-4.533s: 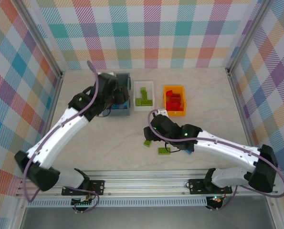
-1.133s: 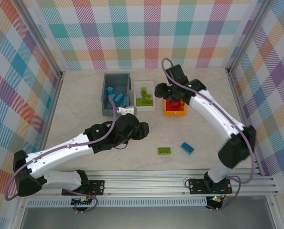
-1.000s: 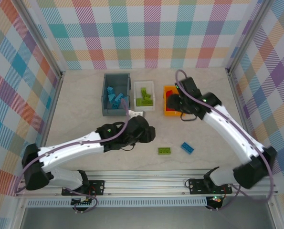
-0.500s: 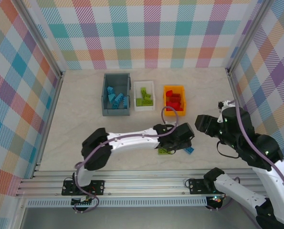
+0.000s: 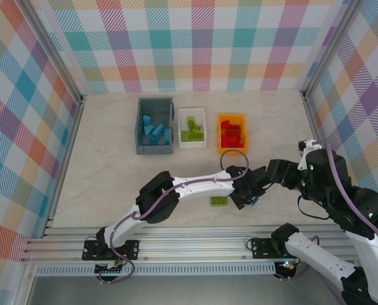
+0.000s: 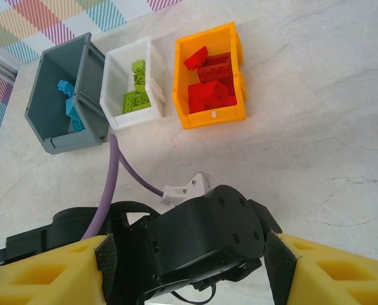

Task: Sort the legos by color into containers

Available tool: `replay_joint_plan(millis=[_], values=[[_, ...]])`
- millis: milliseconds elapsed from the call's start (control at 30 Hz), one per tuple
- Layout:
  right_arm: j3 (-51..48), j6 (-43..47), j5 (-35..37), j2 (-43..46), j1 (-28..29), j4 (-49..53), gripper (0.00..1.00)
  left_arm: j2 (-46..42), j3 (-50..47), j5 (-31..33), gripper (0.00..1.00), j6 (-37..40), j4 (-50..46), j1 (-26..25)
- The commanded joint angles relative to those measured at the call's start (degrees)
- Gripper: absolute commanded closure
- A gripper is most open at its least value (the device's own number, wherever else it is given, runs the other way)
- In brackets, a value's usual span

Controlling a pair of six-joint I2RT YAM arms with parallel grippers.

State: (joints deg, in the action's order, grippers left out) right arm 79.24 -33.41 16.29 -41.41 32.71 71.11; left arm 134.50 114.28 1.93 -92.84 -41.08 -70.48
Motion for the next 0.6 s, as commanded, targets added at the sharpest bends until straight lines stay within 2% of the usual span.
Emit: replay_joint_plan(millis=[0, 100, 200, 367, 567], values=[[-0.14, 0.08, 0.16, 0.54, 0.25, 0.86, 0.35, 1.68, 1.25, -0.26, 0.34, -5.81, -2.34, 0.07], [-0.64, 0.02, 0.09, 0.80, 0.26, 0.85, 0.35, 3.13, 2.72, -0.19, 0.35, -6.73, -1.45, 0.60], [-0.89, -0.04, 0.12, 0.98, 0.24, 0.87, 0.35, 5.18, 6.65, -0.27, 0.38, -6.72, -5.63, 0.80], [-1.37, -0.14, 0.29, 1.51, 0.25, 1.02, 0.35, 5.62, 6.36, 0.08, 0.55, -7.49, -6.58, 0.84], [-1.20, 0.31, 0.23, 1.34, 0.29, 0.85, 0.35, 3.76, 5.25, 2.69, 0.66, -4.40, -4.79, 1.14]])
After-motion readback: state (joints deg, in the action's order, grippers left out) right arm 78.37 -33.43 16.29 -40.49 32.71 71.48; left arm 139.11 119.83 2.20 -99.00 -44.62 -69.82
